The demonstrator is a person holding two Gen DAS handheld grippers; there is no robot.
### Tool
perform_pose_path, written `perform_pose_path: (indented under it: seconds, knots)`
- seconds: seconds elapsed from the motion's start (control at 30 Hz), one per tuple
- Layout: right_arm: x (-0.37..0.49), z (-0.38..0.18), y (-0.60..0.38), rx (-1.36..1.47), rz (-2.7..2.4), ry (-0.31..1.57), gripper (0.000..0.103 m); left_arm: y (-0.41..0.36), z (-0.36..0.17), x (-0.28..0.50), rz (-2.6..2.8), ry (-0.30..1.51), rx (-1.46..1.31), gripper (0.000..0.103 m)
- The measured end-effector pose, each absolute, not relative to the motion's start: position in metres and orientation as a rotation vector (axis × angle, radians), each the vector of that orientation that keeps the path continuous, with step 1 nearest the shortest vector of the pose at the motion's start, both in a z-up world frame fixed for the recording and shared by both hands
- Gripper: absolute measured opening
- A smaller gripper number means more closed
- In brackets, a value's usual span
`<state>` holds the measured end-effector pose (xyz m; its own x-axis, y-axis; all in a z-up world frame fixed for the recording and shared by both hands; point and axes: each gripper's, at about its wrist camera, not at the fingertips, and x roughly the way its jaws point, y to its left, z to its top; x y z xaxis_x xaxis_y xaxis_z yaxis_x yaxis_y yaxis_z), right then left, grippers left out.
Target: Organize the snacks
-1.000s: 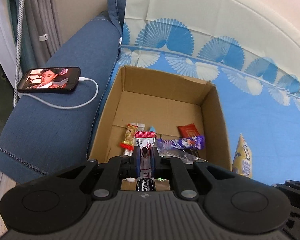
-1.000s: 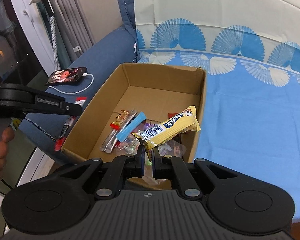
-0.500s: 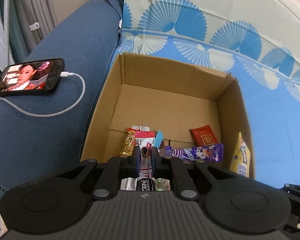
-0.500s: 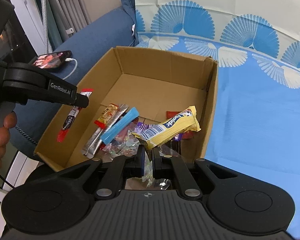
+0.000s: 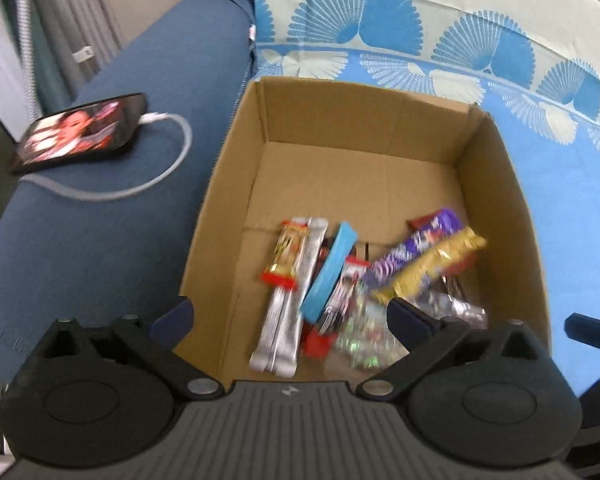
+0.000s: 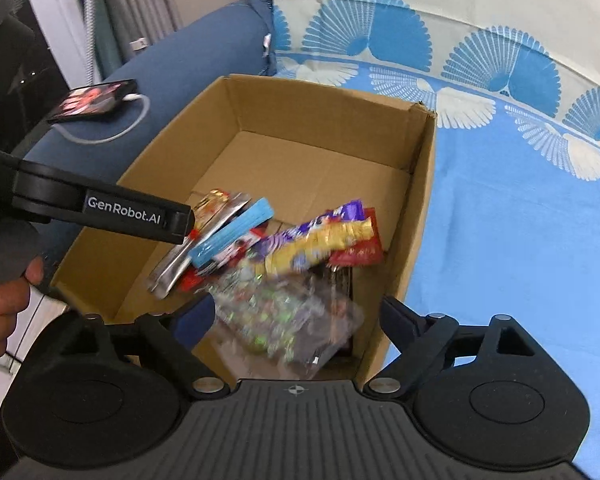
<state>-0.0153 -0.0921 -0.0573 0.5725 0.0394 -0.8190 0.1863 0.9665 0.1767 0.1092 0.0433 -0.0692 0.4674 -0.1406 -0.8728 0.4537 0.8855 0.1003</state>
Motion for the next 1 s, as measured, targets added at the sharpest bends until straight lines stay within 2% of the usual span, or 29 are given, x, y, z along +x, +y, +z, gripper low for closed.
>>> perform_pose_path:
  seconds: [0.3,0.53,1.0]
  knots:
    - [-0.08,-0.026,-0.062,0.23,-0.172,0.858,0.1,0.08,-0.035,0.039,-0.38,0.983,0.262,0.103]
    - [-0.124,-0.011,-0.05,0.213,-0.237,0.759,0.101,0.1,-0.019,-0.01,-0.367,0.891,0.267,0.103]
    - [-0.181,0.0,-0.03,0.182,-0.29,0.617,0.103,0.117,-0.01,-0.067,-0.318,0.843,0.325,0.103]
